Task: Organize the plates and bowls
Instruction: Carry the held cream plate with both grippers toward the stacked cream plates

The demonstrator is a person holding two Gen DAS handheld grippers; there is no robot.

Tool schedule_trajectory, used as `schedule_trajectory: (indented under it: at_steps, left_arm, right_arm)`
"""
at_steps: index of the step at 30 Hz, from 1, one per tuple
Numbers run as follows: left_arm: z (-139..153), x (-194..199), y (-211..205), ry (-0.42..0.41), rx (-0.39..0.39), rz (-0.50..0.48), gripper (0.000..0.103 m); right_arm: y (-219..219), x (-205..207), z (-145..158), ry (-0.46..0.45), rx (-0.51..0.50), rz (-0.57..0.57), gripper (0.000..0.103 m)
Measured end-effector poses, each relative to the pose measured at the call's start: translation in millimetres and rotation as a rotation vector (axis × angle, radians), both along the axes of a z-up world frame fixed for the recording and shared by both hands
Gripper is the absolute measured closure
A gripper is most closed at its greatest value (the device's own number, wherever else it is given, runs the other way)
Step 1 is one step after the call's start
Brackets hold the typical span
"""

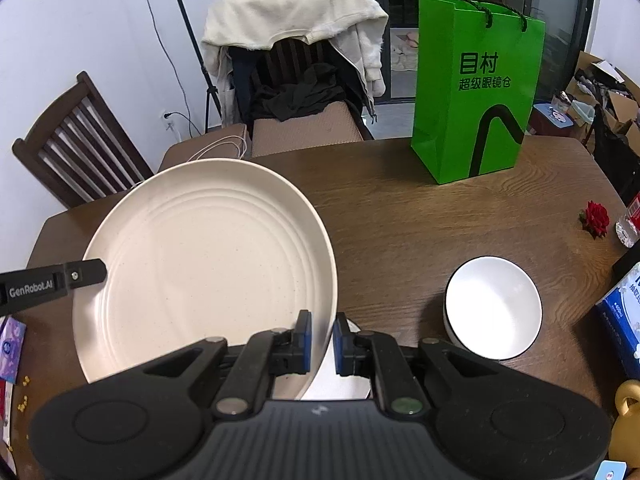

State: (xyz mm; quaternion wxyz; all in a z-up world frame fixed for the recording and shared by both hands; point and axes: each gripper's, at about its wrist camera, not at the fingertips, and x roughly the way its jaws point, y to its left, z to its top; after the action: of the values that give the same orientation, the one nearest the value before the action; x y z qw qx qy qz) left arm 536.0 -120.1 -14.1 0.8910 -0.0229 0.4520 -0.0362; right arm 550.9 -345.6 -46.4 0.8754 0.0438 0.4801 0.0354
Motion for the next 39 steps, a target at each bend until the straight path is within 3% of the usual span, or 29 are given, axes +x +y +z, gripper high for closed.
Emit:
schedule_trajectory:
  at_steps: [39]
  left_arm:
    - [13.6, -114.7, 71.5, -0.009, -0.029, 0.129, 0.094]
  right_arm:
    - [67.2, -93.3, 5.4, 0.0, 0.0, 0.128, 0.092]
